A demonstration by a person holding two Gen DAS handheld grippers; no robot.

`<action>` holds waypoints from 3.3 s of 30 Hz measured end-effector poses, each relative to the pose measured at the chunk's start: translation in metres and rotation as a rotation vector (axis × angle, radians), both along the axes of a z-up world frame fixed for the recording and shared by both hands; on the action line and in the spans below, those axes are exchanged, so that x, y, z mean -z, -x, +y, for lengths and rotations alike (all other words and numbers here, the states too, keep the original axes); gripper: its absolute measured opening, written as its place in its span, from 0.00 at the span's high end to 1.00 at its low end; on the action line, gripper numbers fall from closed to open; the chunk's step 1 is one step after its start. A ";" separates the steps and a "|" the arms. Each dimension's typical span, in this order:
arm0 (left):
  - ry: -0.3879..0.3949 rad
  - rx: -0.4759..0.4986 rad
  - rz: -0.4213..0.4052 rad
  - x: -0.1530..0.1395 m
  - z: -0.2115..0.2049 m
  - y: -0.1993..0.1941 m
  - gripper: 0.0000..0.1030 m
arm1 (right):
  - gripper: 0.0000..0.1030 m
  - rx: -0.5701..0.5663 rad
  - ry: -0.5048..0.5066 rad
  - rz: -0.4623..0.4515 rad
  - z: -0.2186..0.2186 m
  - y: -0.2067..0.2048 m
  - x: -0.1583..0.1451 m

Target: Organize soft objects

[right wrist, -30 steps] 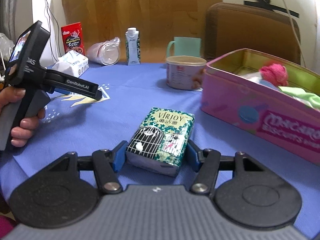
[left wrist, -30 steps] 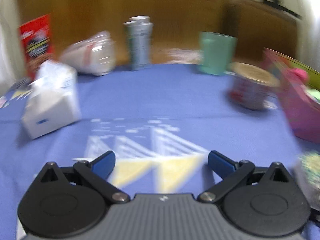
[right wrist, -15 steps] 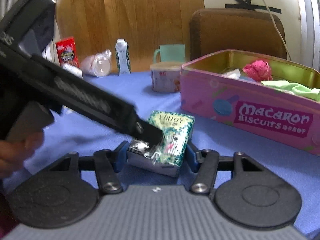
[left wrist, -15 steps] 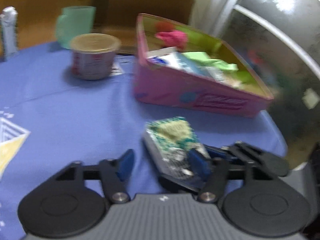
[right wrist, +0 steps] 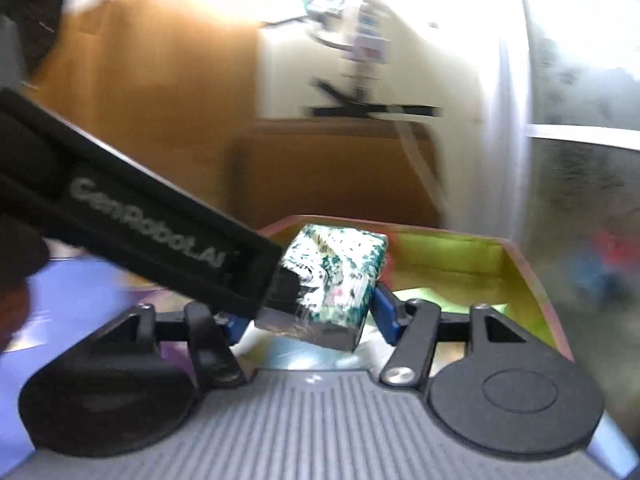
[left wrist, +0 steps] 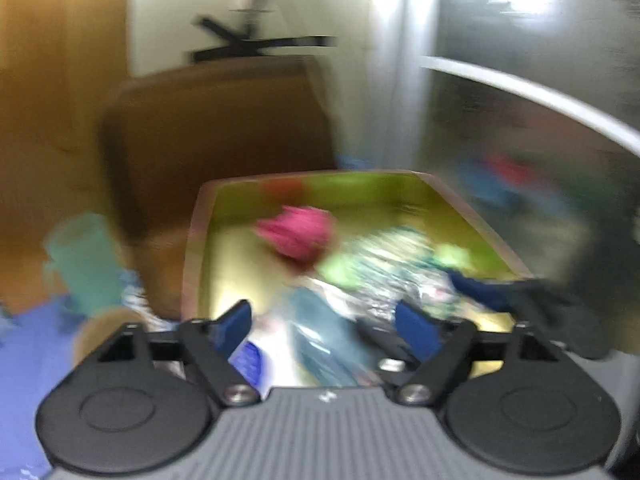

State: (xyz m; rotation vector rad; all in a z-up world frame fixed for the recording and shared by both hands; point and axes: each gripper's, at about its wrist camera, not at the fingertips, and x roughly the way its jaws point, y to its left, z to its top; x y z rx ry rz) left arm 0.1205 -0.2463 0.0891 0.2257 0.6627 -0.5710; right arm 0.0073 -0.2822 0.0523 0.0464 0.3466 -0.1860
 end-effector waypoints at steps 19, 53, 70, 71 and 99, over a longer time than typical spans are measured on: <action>-0.044 -0.132 -0.006 0.025 0.078 0.050 0.01 | 0.20 0.121 -0.169 -0.082 0.008 0.062 0.012; -0.197 -0.245 0.044 0.073 0.153 0.110 0.00 | 0.10 0.043 -0.366 0.036 0.073 0.084 0.013; -0.205 -0.252 0.065 0.080 0.149 0.107 0.00 | 0.10 0.066 -0.399 0.062 0.066 0.082 0.023; -0.208 -0.254 0.062 0.080 0.149 0.107 0.00 | 0.10 0.067 -0.400 0.062 0.066 0.082 0.023; -0.254 -0.275 -0.010 0.070 0.144 0.118 0.00 | 0.09 0.069 -0.400 0.054 0.069 0.086 0.020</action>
